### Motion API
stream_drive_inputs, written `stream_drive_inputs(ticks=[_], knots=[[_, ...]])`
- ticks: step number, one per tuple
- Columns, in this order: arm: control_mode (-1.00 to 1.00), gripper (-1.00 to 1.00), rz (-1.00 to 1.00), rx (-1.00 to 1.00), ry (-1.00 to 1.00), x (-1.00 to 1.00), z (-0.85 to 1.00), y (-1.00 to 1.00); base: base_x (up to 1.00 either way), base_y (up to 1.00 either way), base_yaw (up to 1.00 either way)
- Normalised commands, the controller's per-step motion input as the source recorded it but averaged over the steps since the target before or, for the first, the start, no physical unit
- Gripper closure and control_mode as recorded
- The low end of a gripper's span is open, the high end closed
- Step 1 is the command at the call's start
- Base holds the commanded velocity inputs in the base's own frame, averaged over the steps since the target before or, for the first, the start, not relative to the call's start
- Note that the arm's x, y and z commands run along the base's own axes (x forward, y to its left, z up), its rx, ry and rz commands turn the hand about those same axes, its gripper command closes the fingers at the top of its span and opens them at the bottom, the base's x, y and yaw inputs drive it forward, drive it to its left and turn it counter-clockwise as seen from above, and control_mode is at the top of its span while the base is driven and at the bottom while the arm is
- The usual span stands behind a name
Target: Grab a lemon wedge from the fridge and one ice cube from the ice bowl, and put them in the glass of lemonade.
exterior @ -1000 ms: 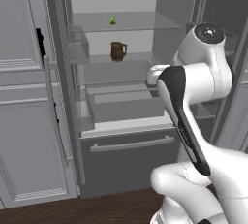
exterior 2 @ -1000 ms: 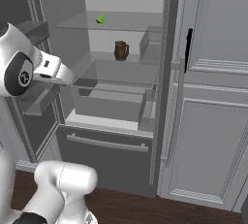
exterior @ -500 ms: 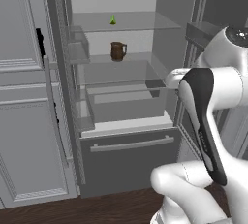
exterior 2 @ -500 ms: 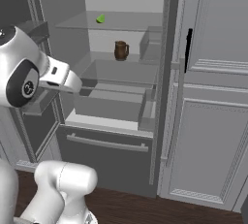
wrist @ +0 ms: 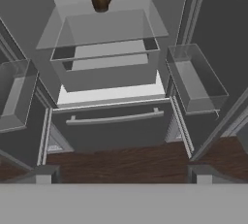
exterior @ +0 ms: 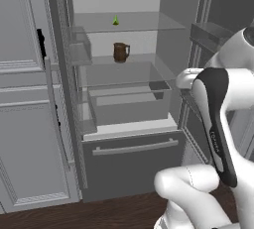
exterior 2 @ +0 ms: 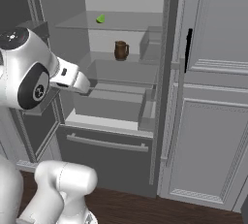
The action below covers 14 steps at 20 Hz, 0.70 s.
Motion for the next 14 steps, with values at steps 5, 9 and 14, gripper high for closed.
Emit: stream_drive_inputs(ticks=[5,9,14], knots=[[1.0,-1.0,0.0,0.0,0.0,0.39,0.0,0.0,0.38,0.0,0.0],[1.0,-1.0,0.0,0.0,0.0,0.0,0.0,0.0,1.0,0.0,0.0],[1.0,-1.0,0.0,0.0,0.0,0.0,0.0,0.0,1.0,0.12,0.0]])
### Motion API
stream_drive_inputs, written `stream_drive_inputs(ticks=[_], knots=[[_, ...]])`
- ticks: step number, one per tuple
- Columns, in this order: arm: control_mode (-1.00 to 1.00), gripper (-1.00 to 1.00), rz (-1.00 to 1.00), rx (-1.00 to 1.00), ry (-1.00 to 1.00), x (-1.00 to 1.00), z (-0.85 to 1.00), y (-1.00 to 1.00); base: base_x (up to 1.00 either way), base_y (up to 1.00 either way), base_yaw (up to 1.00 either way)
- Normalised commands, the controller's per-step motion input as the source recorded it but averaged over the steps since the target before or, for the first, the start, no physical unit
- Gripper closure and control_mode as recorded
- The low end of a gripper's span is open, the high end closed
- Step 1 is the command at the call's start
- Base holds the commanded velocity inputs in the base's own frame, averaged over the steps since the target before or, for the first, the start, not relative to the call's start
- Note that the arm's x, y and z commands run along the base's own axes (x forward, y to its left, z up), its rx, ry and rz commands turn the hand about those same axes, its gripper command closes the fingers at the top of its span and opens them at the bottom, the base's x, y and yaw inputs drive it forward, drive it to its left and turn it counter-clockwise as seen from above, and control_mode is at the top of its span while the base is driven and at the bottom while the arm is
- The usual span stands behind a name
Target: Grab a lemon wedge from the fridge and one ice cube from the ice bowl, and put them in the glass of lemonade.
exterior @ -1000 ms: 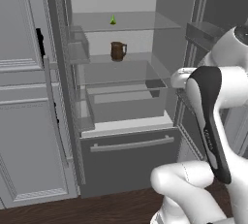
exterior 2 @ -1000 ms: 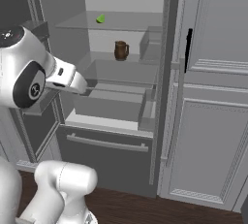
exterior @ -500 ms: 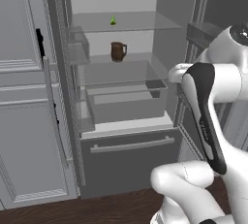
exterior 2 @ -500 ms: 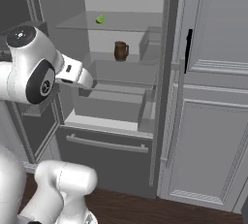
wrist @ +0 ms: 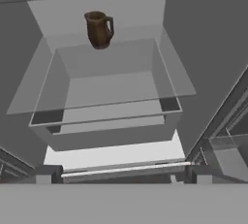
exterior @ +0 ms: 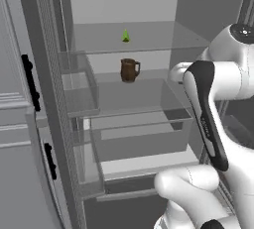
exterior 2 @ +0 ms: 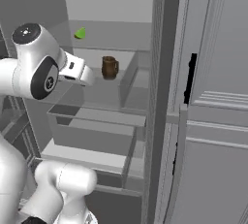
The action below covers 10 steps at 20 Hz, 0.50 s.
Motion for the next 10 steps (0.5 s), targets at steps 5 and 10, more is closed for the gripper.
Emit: stream_drive_inputs(ticks=[5,10], knots=[[-1.0,-1.0,-0.01,0.01,-0.03,-0.02,0.02,0.0,0.55,0.08,-0.02],[-1.0,-1.0,-0.02,0.09,-0.3,-0.01,0.35,0.38,0.0,0.0,0.0]])
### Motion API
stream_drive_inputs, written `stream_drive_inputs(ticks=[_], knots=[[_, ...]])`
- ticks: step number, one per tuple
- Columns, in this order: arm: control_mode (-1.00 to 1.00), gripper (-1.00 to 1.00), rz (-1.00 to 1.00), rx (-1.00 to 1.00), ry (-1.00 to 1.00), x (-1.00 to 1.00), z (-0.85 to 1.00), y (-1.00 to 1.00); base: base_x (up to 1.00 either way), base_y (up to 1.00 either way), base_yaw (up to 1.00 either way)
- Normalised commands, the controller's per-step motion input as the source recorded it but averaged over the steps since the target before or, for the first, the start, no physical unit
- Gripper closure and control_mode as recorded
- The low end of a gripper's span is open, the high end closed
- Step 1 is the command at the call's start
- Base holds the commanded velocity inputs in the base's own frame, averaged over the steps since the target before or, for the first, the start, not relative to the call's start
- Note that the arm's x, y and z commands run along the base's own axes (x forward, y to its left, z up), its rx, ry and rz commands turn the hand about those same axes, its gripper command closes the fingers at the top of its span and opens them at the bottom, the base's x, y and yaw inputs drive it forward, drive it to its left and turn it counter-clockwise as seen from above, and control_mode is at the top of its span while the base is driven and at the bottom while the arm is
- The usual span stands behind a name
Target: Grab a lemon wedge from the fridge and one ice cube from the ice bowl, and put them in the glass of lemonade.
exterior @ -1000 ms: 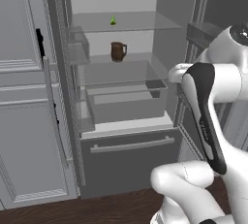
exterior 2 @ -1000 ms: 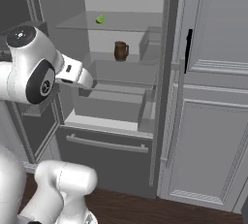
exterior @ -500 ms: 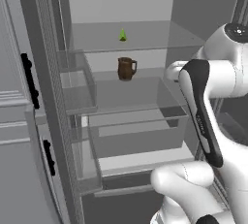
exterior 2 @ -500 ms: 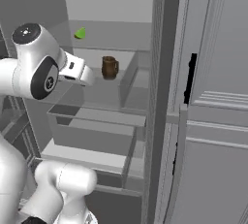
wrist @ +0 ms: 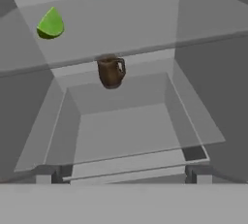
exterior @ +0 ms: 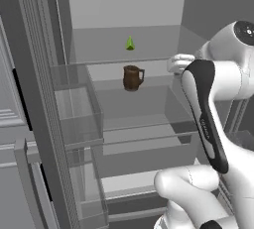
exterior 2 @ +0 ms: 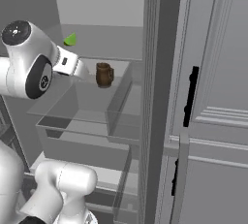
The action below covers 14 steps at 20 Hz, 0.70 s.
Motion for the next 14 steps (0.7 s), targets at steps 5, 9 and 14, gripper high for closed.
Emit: stream_drive_inputs(ticks=[5,9,14], knots=[[-1.0,-1.0,0.0,0.12,-0.3,0.33,0.54,0.55,0.0,0.0,0.0],[-1.0,-1.0,0.0,0.06,-0.14,0.66,0.54,0.65,0.0,0.0,0.0],[-1.0,-1.0,0.08,-0.25,0.32,0.37,0.81,0.53,0.0,0.0,0.0]])
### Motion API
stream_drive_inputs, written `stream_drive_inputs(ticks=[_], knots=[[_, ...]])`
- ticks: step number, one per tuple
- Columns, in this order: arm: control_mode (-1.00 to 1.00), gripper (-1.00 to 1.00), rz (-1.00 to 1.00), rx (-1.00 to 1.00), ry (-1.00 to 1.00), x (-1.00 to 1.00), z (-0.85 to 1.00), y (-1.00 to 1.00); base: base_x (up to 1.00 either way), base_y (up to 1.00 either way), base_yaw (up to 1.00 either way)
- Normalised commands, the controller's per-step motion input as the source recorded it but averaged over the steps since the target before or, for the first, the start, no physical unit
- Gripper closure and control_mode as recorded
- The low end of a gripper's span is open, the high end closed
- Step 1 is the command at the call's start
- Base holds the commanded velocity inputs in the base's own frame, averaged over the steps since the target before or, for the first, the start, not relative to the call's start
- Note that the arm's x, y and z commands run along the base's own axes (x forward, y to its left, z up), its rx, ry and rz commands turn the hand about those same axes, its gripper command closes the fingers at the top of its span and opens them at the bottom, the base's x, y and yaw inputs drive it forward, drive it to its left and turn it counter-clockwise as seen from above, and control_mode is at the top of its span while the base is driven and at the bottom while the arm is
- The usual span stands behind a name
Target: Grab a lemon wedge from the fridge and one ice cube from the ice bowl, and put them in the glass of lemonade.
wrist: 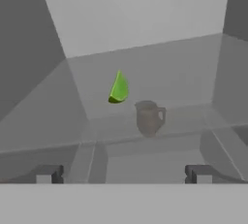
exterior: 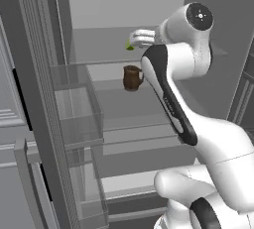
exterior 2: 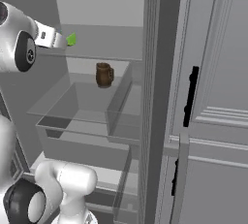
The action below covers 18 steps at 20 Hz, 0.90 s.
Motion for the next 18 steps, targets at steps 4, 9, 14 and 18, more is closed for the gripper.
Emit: stream_drive_inputs(ticks=[4,9,14,18], knots=[[-1.0,-1.0,0.11,-0.17,0.47,0.01,0.28,0.11,0.0,0.0,0.0],[-1.0,-1.0,0.0,-0.01,0.11,0.32,-0.71,0.0,0.0,0.0,0.0],[-1.0,-1.0,0.0,0.0,-0.05,0.96,-0.64,0.0,0.0,0.0,0.0],[-1.0,-1.0,0.0,0.0,-0.01,1.0,0.07,0.11,0.0,0.0,0.0]])
